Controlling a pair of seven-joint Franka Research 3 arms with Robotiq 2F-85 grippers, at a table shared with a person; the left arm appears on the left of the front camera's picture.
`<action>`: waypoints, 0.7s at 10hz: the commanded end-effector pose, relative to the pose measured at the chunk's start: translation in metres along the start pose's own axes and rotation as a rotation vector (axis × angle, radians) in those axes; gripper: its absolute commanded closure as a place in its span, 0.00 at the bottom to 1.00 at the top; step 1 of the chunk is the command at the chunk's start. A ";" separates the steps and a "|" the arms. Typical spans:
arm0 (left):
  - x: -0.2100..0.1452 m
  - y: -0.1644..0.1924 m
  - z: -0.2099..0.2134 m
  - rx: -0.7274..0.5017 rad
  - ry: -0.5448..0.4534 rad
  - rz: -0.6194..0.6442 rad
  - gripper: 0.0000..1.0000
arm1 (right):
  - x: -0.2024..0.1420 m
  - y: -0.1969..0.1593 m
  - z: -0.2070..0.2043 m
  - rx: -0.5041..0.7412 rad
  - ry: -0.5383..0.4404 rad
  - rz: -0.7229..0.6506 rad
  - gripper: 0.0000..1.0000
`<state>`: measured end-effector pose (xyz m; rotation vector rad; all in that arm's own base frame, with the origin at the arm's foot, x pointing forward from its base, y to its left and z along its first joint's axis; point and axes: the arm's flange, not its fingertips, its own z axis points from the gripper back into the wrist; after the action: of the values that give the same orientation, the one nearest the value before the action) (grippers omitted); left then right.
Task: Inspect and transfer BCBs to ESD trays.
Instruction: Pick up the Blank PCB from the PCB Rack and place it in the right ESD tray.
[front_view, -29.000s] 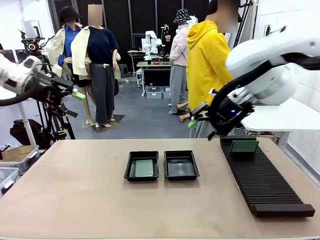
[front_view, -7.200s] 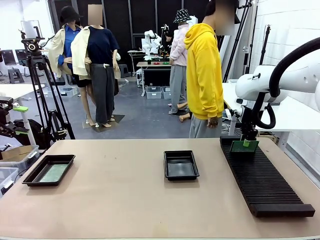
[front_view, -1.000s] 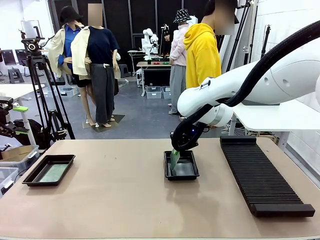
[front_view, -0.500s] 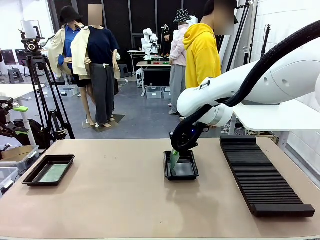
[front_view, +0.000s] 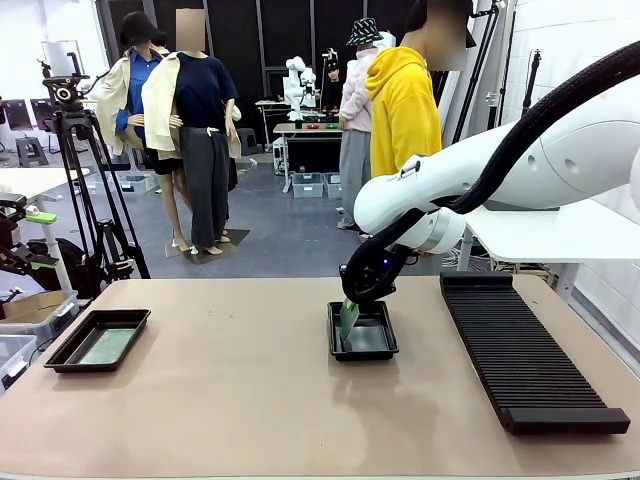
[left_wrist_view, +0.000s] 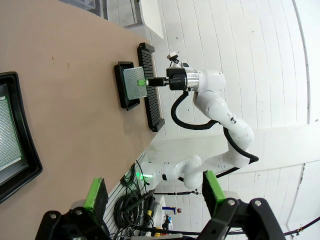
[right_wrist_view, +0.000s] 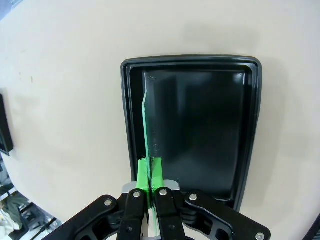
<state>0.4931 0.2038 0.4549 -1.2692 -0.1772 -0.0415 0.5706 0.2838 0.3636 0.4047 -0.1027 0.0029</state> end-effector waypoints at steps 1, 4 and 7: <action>0.000 -0.001 0.001 0.004 -0.007 -0.001 0.00 | -0.003 -0.001 0.000 0.019 -0.004 -0.019 0.89; 0.000 -0.001 0.001 0.004 -0.007 -0.001 0.00 | -0.005 -0.006 0.000 0.008 0.006 -0.026 0.50; 0.000 -0.001 0.001 0.004 -0.007 -0.001 0.00 | -0.015 -0.003 0.021 -0.083 0.008 -0.026 0.00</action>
<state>0.4931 0.2038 0.4549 -1.2693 -0.1771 -0.0415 0.5676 0.2783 0.3704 0.3828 -0.0968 -0.0060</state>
